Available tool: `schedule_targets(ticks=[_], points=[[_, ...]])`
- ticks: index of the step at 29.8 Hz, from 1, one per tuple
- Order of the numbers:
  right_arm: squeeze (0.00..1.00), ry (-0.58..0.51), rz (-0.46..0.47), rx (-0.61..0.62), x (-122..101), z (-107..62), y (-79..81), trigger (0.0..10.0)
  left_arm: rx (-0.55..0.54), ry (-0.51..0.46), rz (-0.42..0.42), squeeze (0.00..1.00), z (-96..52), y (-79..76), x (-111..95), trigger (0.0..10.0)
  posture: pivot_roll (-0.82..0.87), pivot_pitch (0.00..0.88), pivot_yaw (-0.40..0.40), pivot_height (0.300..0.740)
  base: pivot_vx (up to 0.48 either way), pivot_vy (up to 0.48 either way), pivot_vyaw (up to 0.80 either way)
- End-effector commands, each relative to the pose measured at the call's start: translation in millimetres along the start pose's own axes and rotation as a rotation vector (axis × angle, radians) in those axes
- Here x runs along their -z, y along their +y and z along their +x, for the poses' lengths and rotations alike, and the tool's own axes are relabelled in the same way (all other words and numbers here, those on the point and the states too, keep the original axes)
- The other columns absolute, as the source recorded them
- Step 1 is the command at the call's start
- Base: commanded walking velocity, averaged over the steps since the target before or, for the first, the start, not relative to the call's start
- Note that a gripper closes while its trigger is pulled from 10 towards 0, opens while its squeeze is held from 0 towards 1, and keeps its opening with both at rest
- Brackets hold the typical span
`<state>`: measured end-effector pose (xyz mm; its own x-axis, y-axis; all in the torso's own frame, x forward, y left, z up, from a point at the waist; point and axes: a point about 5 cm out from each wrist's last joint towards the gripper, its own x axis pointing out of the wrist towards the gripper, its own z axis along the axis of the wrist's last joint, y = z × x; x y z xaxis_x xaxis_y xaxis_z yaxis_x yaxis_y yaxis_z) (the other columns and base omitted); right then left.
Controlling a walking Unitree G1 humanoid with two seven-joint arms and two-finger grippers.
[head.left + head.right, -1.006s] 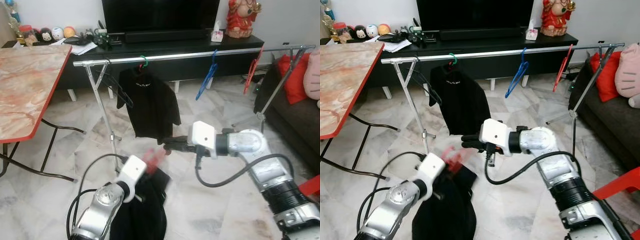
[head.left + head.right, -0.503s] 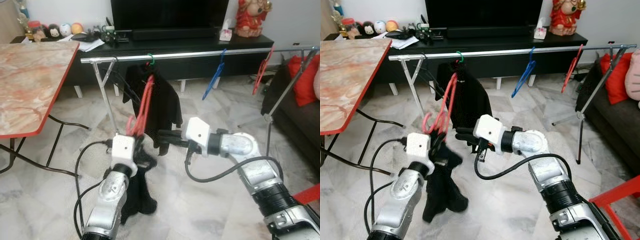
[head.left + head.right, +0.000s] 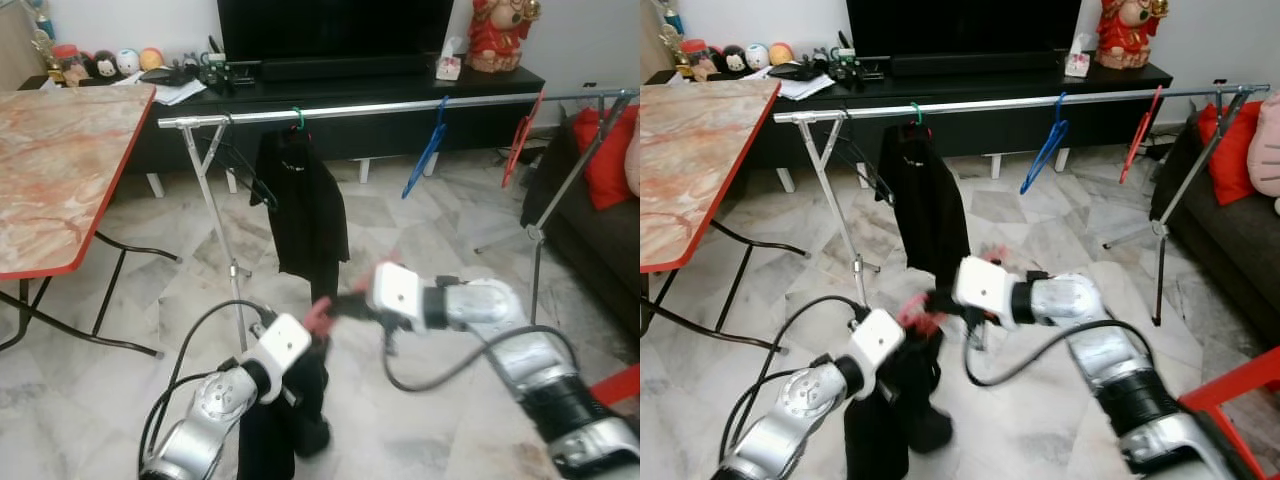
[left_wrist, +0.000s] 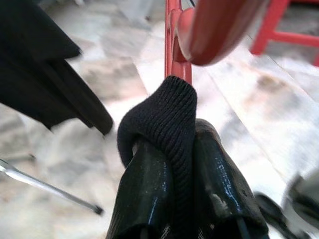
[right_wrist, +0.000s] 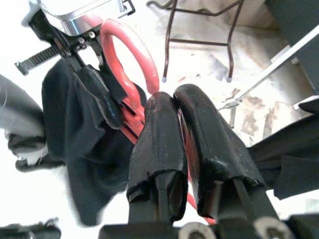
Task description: Hang hanger
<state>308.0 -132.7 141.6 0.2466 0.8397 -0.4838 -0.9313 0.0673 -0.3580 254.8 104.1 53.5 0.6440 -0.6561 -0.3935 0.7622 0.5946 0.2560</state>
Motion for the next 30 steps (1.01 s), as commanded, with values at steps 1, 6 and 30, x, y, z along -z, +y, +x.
schedule_targets(ticks=[1,6,30], points=[[0.0,0.052,-0.076,-0.082,0,2.8,6.5,10.0,0.069,-0.022,0.051,0.0,-1.4,-1.9,-11,10.0,-0.06,0.0,0.004,0.74,0.0,0.0,0.0],[0.0,0.132,-0.092,-0.264,9,-0.3,18.9,10.0,0.211,0.04,0.09,0.0,-12.5,-6.2,-8,10.0,-0.06,0.0,-0.001,0.74,0.0,0.0,0.0],[1.0,0.171,-0.146,-0.364,17,13.2,30.6,10.0,0.315,0.071,0.159,0.0,-16.4,-5.6,-26,10.0,-0.05,0.0,-0.013,0.74,0.0,0.0,0.0]])
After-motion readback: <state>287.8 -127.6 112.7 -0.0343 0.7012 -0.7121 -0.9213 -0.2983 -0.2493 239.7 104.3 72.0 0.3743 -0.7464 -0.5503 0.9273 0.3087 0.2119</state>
